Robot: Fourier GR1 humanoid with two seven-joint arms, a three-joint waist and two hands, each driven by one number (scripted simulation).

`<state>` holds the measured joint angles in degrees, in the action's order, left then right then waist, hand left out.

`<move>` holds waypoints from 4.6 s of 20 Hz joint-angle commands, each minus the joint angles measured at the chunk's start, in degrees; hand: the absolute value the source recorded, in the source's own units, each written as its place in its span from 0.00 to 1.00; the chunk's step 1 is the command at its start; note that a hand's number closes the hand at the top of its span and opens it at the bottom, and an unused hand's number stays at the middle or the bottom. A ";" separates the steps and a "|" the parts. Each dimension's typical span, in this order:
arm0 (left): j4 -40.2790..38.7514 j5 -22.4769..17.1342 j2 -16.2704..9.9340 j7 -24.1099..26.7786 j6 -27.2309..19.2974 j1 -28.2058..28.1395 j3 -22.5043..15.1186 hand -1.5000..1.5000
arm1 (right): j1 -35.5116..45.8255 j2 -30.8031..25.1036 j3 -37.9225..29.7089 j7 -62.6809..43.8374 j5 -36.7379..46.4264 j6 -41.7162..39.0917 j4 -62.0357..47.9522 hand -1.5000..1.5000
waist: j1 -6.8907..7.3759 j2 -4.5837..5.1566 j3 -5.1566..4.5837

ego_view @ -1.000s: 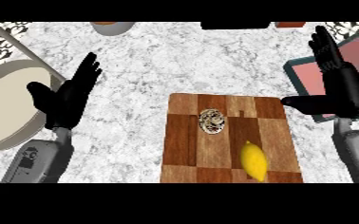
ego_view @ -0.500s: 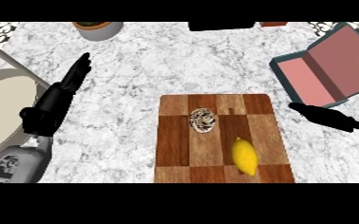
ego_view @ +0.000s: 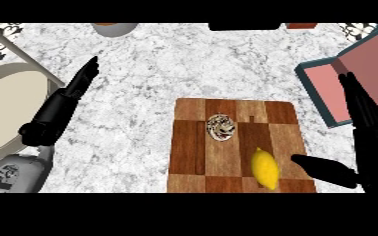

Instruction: Pick the cupcake from the cutting board and place it in the cardboard box

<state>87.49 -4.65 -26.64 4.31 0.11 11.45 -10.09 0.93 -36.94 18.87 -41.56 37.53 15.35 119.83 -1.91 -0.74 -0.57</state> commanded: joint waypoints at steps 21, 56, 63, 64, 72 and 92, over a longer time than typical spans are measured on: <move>0.38 1.95 2.44 1.02 1.66 1.40 -2.23 0.50 | 27.41 28.26 17.23 -43.58 2.76 -34.87 -19.44 0.00 | 3.57 0.63 0.30; -0.24 3.21 4.04 0.60 4.27 0.43 1.58 0.50 | 26.76 36.88 10.39 -34.06 13.42 -34.44 -40.49 0.00 | 1.94 0.72 0.55; 0.48 4.05 5.05 -0.56 3.31 1.03 2.20 0.50 | 24.91 36.88 13.47 -39.03 14.99 -32.96 -39.78 0.00 | 2.12 0.63 0.54; 0.07 4.92 5.56 0.08 3.30 0.75 1.49 0.50 | 25.88 36.88 14.13 -38.92 13.91 -32.31 -41.08 0.00 | 2.34 0.71 0.54; 0.89 4.13 4.51 1.51 7.27 -0.69 4.49 0.50 | 24.45 36.89 11.14 -29.15 16.23 -34.76 -41.40 1.00 | 2.22 0.72 0.56; 2.78 9.00 9.05 -1.63 6.88 1.64 3.49 0.50 | 43.81 25.37 -5.96 12.38 17.57 -15.86 -63.53 1.00 | 4.53 1.86 0.72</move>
<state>89.24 2.91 -18.64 3.44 7.76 12.89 -5.11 39.74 -7.07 19.03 -40.54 58.58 -5.82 63.43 1.63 0.70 0.07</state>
